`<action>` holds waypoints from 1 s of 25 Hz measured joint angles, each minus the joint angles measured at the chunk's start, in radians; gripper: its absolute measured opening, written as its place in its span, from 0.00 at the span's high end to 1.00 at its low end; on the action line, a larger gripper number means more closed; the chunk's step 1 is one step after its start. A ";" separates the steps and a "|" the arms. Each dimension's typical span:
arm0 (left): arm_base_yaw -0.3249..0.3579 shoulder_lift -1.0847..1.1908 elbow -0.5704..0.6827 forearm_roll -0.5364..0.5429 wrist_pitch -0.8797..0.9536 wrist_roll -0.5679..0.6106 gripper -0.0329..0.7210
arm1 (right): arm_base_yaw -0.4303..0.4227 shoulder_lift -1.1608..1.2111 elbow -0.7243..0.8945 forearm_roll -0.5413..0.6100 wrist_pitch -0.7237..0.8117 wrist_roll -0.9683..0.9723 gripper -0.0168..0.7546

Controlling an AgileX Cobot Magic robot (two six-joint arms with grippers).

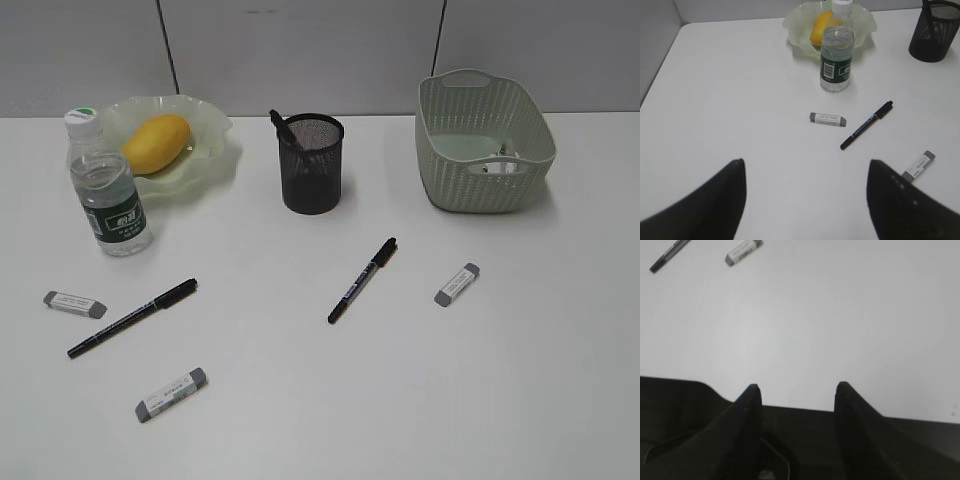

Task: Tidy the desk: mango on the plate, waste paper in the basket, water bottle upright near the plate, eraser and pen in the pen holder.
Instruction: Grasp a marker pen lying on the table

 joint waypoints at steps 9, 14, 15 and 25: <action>0.000 0.000 0.000 0.000 0.000 0.000 0.20 | 0.000 -0.233 0.016 -0.082 -0.079 -0.068 0.51; 0.000 0.000 0.000 0.000 0.000 0.000 0.20 | 0.000 -0.369 0.079 -0.021 -0.097 -0.101 0.53; 0.000 0.000 0.000 0.000 0.000 0.000 0.20 | 0.000 -0.396 0.089 -0.021 -0.097 -0.103 0.54; 0.000 0.000 0.000 0.000 -0.001 0.000 0.20 | 0.000 -0.439 0.132 0.029 -0.055 -0.153 0.54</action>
